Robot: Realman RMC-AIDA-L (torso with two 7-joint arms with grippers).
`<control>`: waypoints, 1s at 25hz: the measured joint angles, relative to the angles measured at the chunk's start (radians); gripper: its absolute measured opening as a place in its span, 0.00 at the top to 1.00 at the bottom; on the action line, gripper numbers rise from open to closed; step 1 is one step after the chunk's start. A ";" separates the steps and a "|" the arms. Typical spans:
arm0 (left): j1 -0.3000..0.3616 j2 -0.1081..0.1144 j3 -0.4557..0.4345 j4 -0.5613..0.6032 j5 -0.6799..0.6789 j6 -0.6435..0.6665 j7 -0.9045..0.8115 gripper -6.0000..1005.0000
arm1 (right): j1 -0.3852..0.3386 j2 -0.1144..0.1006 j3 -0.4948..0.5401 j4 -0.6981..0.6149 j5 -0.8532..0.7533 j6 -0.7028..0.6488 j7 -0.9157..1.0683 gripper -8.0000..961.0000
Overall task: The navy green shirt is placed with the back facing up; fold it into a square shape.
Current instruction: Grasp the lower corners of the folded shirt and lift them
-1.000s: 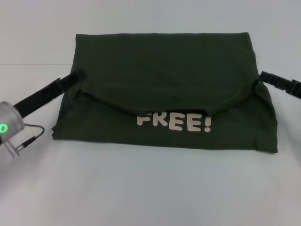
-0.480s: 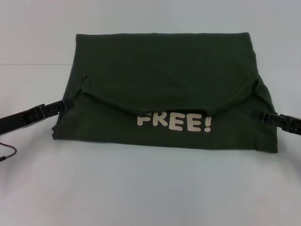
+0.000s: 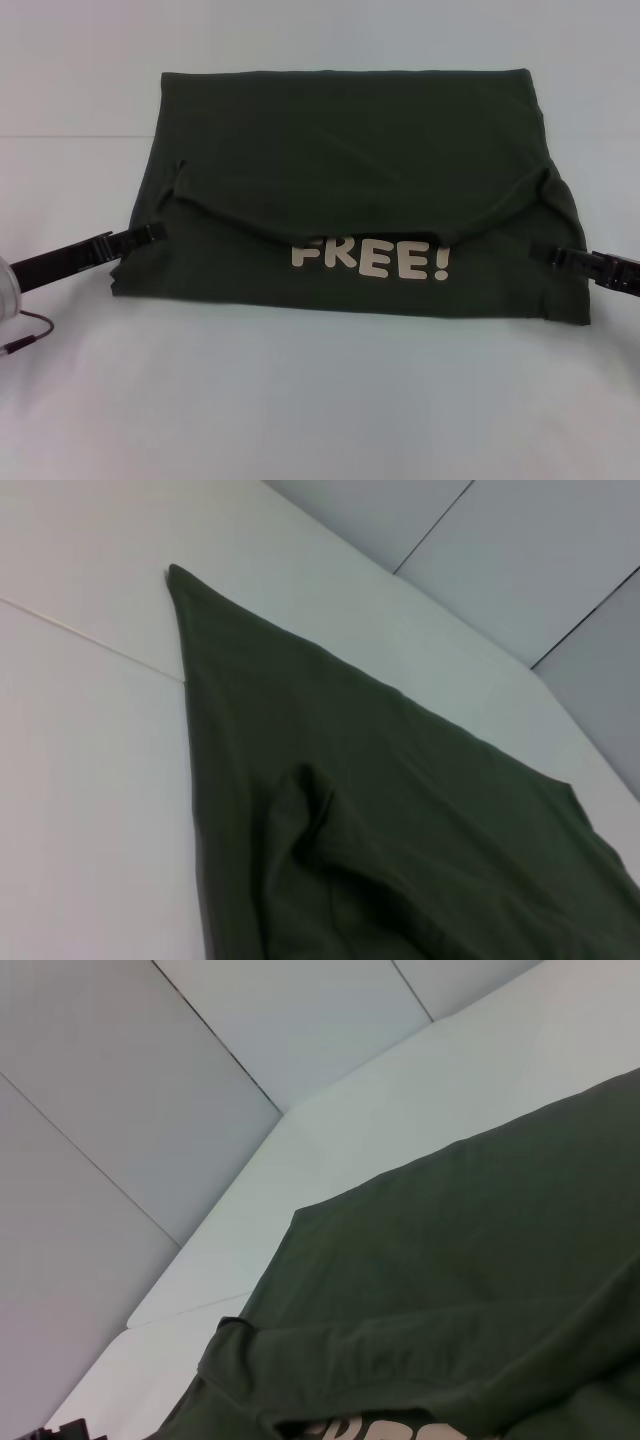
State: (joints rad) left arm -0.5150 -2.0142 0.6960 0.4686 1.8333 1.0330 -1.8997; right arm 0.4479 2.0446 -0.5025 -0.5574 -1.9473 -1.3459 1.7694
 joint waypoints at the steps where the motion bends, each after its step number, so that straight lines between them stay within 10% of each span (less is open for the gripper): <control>1: -0.002 -0.003 0.001 -0.001 0.001 -0.010 0.002 0.12 | 0.000 0.000 -0.001 0.000 0.000 0.001 0.000 0.02; 25: -0.008 -0.022 0.062 -0.007 0.004 -0.061 0.010 0.12 | 0.011 0.000 -0.082 0.001 -0.001 0.005 -0.002 0.02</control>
State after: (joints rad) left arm -0.5233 -2.0357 0.7582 0.4617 1.8377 0.9716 -1.8895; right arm 0.4586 2.0446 -0.5845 -0.5568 -1.9481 -1.3413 1.7674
